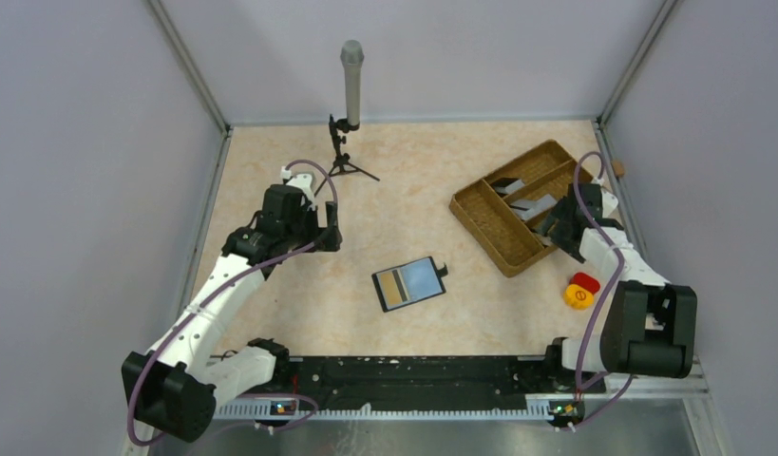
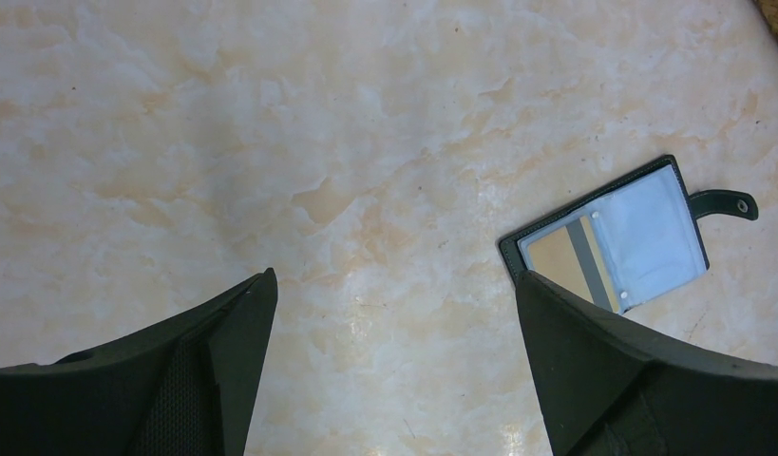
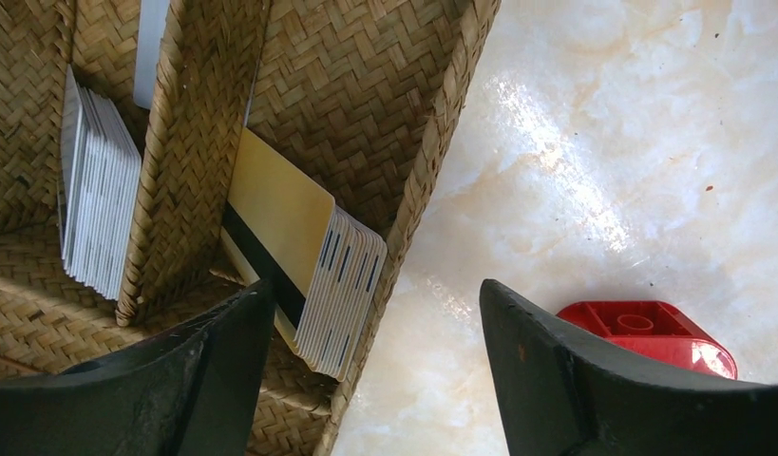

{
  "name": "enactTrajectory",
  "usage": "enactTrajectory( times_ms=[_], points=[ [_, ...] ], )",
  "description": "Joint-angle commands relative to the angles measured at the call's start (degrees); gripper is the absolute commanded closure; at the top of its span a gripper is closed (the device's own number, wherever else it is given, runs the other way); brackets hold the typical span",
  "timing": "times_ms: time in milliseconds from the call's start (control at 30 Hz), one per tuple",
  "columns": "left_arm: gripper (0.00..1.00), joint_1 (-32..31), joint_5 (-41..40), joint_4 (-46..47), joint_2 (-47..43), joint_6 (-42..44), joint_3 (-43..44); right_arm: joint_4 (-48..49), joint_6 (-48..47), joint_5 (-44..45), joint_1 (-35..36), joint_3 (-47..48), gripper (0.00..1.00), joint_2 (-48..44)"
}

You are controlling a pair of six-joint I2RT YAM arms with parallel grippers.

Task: Put the credit cards into the card holder
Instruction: Pick up the credit card from the storage box.

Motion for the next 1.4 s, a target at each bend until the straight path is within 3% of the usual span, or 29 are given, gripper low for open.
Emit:
enactTrajectory(
  times_ms=[0,500,800,1133,1367],
  points=[
    [0.01,0.2,0.3,1.9,-0.4,0.7,-0.1,0.2,-0.2,3.1,-0.3,-0.4,0.26,-0.8],
    [0.01,0.2,0.6,1.9,-0.3,0.8,-0.3,-0.9,-0.9,3.0,-0.3,-1.1,0.41,-5.1],
    [0.01,0.2,0.6,1.9,0.0,1.0,-0.2,3.6,-0.8,-0.9,-0.3,-1.3,0.28,-2.9],
    [0.01,0.2,0.6,1.9,0.4,1.1,-0.3,5.6,-0.5,-0.8,-0.3,-2.0,0.24,2.3],
    [0.01,0.2,2.6,1.9,0.7,1.2,-0.3,3.1,-0.5,-0.2,-0.3,-2.5,0.27,-1.4]
  ],
)
